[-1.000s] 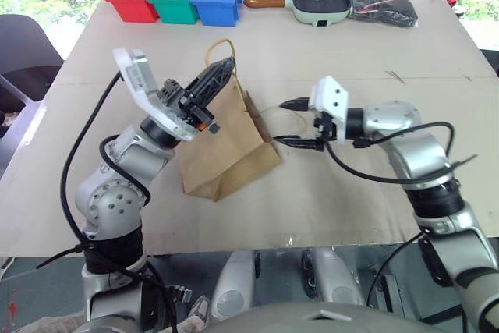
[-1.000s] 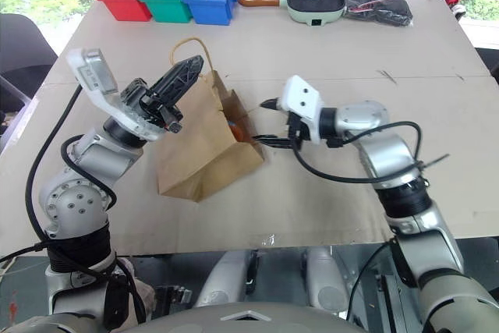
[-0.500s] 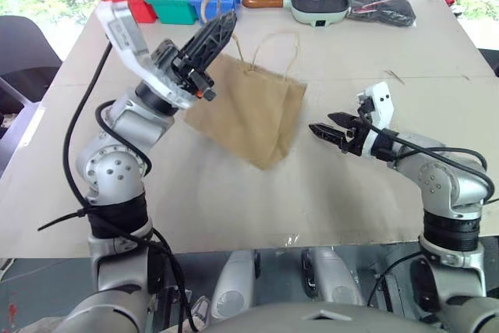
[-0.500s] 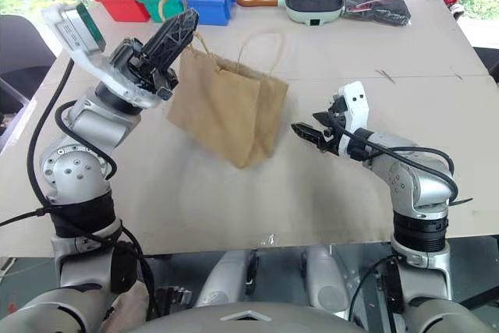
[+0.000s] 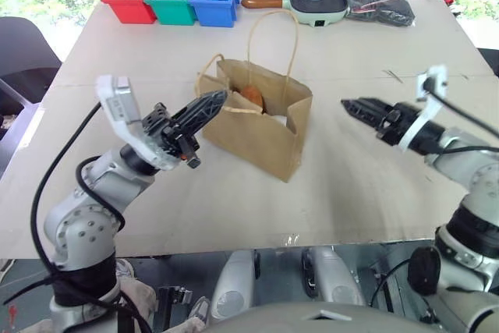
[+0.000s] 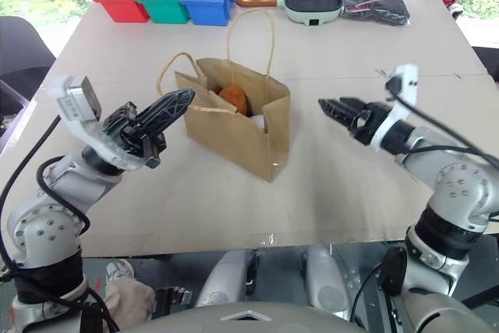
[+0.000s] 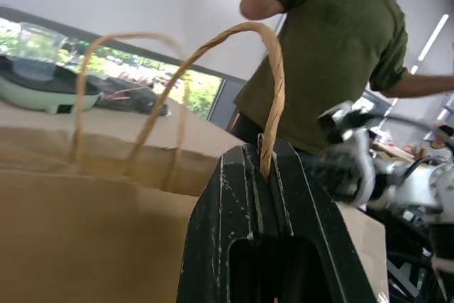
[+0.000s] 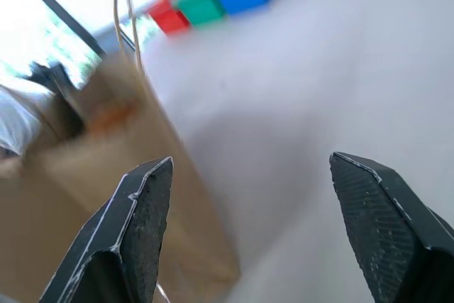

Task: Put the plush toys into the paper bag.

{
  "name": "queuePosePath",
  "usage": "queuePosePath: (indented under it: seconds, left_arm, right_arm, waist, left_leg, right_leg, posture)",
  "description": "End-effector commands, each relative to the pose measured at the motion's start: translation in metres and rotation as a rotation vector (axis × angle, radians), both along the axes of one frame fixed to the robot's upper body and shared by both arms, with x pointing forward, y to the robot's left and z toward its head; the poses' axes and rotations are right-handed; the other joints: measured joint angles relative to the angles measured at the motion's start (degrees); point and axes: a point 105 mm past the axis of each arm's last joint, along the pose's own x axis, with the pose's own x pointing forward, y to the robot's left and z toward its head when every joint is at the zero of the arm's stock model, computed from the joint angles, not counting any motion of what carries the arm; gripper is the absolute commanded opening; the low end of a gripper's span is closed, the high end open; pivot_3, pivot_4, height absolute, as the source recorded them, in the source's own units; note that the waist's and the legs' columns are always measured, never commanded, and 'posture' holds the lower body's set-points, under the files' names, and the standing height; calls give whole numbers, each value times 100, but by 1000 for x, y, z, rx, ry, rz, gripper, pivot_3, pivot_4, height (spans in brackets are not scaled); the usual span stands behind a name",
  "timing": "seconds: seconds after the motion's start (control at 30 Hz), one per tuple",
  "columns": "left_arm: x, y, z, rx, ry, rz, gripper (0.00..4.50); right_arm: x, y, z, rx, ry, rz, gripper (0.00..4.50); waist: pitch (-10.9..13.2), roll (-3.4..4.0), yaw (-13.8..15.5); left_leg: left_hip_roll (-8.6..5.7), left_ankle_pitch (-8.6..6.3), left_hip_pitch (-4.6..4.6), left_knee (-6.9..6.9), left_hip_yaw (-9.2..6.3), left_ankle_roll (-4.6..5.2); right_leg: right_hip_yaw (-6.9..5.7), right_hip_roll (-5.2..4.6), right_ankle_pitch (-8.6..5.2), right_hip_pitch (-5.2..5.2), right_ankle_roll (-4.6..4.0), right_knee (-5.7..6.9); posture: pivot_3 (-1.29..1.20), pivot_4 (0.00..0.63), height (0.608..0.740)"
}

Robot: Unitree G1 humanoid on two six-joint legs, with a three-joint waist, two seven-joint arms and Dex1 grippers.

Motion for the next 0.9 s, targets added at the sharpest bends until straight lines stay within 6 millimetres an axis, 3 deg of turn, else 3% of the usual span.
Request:
queuePosePath:
  seconds: [0.03,0.1,0.23,0.43,0.53,0.7,0.9]
  left_arm:
    - [-10,1,13,12,-60,1,0]
    - [-10,3,15,12,-69,19,0]
    - [-10,2,15,-2,-80,37,0]
    - [-13,0,17,-18,-101,70,0]
    - [-15,2,18,-27,-113,93,0]
    - [-15,10,23,-57,-125,141,0]
    - [2,26,40,-70,-172,181,0]
  right_arm:
    - [-2,31,13,-3,-35,155,3364]
    - [0,51,22,-8,-59,246,3364]
    - [26,90,33,-55,-92,319,3364]
    - [45,128,39,-73,-143,432,3364]
    - [47,137,48,-51,-178,482,2614]
    - [25,135,81,97,-261,642,143]
    - [-10,124,110,237,-331,765,52]
  waist:
    - [0,1,-16]
    - [2,4,-22]
    - [3,5,-17]
    - [2,3,7]
    - [2,4,-6]
    - [2,4,3]
    - [4,6,21]
  left_leg:
    - [1,0,1,-1,1,0]
    - [2,0,-1,-2,2,0]
    - [2,0,-4,-1,5,0]
    - [0,0,-11,-3,-1,0]
    - [-1,0,-11,-3,4,0]
    - [0,0,-11,-6,-4,0]
    - [-1,0,-11,-4,-9,0]
  right_leg:
    - [1,2,0,0,0,0]
    - [1,3,0,-2,-1,1]
    - [2,2,0,-5,-1,0]
    - [-4,-2,0,-5,-1,-10]
    - [1,-5,1,-5,0,-14]
    - [-7,-5,1,-5,-1,-13]
    - [-13,-5,1,-3,-1,-12]
  posture:
    - [0,150,740]
    - [0,150,740]
    - [0,150,740]
    - [0,150,740]
    - [0,150,740]
    - [0,150,740]
    - [0,150,740]
